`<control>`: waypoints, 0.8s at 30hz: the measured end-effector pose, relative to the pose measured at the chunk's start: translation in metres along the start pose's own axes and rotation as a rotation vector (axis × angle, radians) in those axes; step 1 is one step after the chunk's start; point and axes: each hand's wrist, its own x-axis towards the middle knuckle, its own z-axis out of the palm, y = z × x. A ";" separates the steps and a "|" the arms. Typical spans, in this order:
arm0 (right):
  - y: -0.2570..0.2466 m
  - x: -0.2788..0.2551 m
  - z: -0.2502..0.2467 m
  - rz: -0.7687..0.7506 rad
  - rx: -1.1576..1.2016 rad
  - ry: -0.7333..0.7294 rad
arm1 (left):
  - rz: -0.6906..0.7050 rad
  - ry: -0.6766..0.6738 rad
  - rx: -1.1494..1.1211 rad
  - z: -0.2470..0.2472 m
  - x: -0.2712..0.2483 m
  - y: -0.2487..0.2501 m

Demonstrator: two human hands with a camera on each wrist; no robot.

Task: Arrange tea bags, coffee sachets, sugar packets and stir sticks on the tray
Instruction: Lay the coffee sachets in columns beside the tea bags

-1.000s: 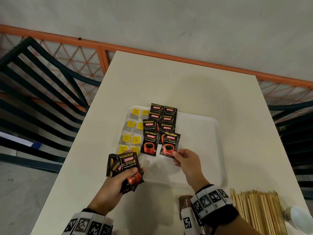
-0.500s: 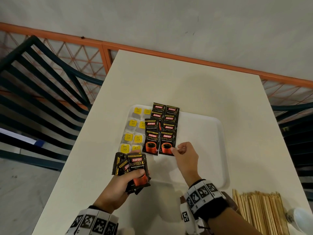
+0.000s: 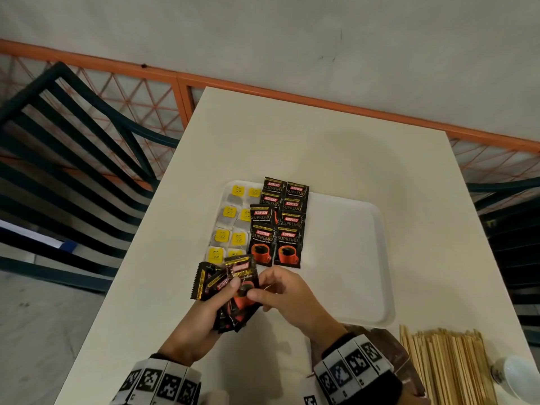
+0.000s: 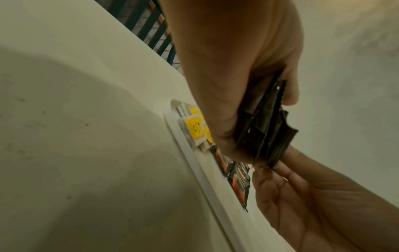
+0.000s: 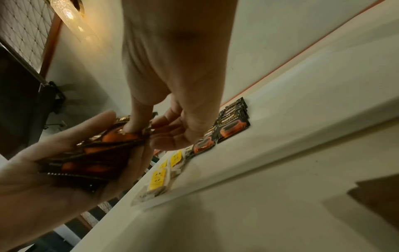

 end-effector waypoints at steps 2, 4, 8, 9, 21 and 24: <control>0.002 0.000 -0.001 0.005 0.037 0.035 | -0.002 0.009 -0.033 -0.006 0.001 -0.001; 0.003 0.001 -0.004 0.014 0.072 0.077 | 0.014 0.028 -0.036 -0.008 0.000 -0.002; 0.006 0.007 -0.010 0.022 0.084 0.176 | 0.012 0.149 -0.022 -0.012 0.000 -0.004; 0.007 0.010 -0.012 0.029 0.068 0.215 | 0.002 0.189 -0.029 -0.013 0.000 -0.004; 0.015 0.046 -0.011 0.050 -0.152 0.486 | 0.064 0.146 0.043 -0.018 -0.009 0.001; 0.016 0.048 -0.007 0.020 -0.179 0.513 | 0.035 0.173 0.040 -0.018 -0.008 0.001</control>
